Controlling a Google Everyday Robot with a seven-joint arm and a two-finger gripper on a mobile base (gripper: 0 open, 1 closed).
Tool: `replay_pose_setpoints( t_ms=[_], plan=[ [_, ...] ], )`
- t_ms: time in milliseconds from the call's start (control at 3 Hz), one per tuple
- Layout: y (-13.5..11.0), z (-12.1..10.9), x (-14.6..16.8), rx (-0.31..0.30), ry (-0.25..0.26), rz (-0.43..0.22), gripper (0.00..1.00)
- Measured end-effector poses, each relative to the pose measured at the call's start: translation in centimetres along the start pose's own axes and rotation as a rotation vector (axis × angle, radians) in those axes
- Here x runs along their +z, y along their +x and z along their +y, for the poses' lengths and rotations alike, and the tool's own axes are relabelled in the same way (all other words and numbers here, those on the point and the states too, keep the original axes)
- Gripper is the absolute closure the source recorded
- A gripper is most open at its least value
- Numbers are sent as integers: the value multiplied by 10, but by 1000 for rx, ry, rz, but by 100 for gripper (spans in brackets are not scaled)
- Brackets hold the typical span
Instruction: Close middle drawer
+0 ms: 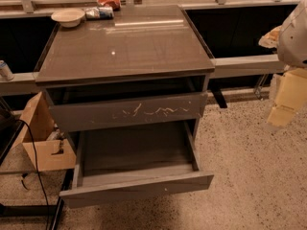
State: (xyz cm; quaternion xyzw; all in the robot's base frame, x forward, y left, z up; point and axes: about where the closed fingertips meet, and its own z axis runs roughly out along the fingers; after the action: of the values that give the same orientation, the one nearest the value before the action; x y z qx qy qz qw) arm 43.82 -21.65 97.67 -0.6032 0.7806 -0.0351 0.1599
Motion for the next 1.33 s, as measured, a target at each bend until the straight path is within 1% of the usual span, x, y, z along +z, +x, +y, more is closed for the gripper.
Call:
replay_pose_setpoints(
  t_ms=[333, 667, 1333],
  plan=[
    [0, 0, 0, 0, 0, 0, 0],
    [0, 0, 0, 0, 0, 0, 11],
    [1, 1, 2, 7, 4, -7, 57]
  ],
)
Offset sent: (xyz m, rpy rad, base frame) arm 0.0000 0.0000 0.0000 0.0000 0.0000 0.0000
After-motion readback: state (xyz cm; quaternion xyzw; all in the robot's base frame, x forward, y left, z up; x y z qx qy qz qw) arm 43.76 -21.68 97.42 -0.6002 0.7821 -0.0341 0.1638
